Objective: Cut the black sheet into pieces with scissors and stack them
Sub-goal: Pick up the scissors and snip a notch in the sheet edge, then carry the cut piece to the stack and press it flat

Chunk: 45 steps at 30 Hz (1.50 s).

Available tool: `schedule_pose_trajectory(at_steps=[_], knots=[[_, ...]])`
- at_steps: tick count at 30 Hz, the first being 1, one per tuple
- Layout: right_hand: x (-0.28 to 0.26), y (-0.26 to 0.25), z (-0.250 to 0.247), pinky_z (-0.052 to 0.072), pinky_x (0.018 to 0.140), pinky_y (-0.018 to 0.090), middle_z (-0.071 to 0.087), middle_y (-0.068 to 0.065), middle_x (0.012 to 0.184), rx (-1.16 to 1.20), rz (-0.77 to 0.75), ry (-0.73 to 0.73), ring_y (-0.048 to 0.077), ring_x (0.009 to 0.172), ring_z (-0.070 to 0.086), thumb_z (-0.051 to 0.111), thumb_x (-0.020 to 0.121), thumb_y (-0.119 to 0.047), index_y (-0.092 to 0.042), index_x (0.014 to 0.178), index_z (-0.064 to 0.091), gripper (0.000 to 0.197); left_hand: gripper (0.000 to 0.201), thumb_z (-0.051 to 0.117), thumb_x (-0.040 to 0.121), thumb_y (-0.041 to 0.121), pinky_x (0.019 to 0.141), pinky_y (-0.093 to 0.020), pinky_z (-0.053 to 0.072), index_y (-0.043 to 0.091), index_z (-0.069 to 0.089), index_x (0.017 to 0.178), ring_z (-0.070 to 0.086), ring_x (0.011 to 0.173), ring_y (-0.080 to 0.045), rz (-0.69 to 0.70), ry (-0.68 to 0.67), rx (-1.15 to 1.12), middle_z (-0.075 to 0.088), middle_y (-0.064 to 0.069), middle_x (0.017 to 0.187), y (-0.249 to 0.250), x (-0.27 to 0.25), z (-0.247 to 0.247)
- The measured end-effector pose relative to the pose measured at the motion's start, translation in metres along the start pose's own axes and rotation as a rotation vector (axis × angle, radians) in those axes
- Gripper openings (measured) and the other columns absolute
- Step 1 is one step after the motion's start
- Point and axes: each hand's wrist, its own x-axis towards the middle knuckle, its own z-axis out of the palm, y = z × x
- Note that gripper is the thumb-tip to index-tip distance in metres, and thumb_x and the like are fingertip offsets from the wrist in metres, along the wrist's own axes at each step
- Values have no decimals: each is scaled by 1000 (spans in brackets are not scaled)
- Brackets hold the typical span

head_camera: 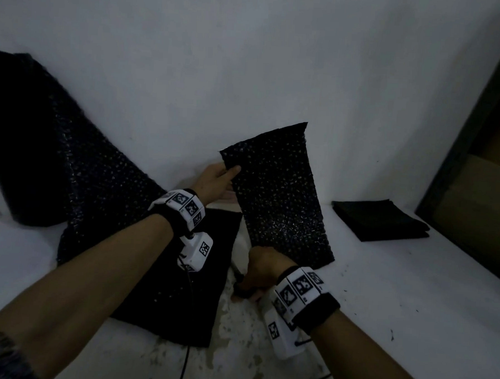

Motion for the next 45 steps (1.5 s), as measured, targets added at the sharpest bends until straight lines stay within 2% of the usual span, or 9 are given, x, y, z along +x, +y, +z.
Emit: schedule_pose_trajectory(at_steps=[4,11,18,28,32,34,38,42,45], knots=[[-2,1,4,47,77,28,54,15,131,-84,19,60,29,116,56,82,80,-39,0,130,51,71,36,51,103,31,73,-28,59,7,60,128,66,82,-15,-39,-32,-62,67,-6,109,6,-1,4],[-3,-1,1,56,66,30,66,13,110,-30,23,6,21,89,62,90,71,-35,0,110,63,59,36,51,104,26,71,-28,59,7,58,133,66,80,-14,-43,-76,-38,66,-11,116,12,-1,10],[-8,23,-21,59,85,35,73,11,103,17,-83,80,21,92,68,86,75,-23,-6,105,75,36,36,51,104,27,73,-32,61,7,58,133,67,85,-18,-102,-104,-46,66,-14,122,15,1,5],[4,76,-22,39,105,28,44,3,149,-93,-90,101,23,137,41,87,75,-30,-26,143,52,77,17,55,101,23,69,-33,60,8,54,110,66,82,-28,-310,-75,90,65,-16,97,-13,7,3],[3,75,-21,40,106,31,51,2,143,-125,-130,132,23,132,46,84,79,-26,-23,139,58,65,85,69,55,61,93,-47,56,16,44,122,67,104,-33,-309,-104,511,65,-13,117,-46,26,-2],[4,78,-18,45,105,32,58,2,137,-115,-159,164,23,126,53,83,80,-23,-22,133,64,57,86,71,69,56,93,-44,55,12,37,134,64,106,-31,-257,-167,654,61,-5,119,-51,24,0],[6,85,-16,52,93,33,66,6,119,-105,-172,236,24,107,62,77,82,-24,-23,113,70,32,30,75,85,14,91,-41,55,15,63,113,68,103,-25,-49,-421,663,69,-3,109,-26,-12,16],[4,91,-21,56,83,35,66,5,102,-15,-172,304,22,91,64,68,86,-29,-31,89,63,6,43,80,81,39,97,-28,51,26,70,121,63,109,-6,-124,-836,690,69,10,119,-20,-35,29],[1,93,-29,55,74,34,69,4,86,57,-207,379,20,77,65,60,92,-26,-33,80,60,13,56,82,72,55,94,-33,53,24,71,117,64,105,-12,-81,-816,765,70,5,116,-32,-43,37]])
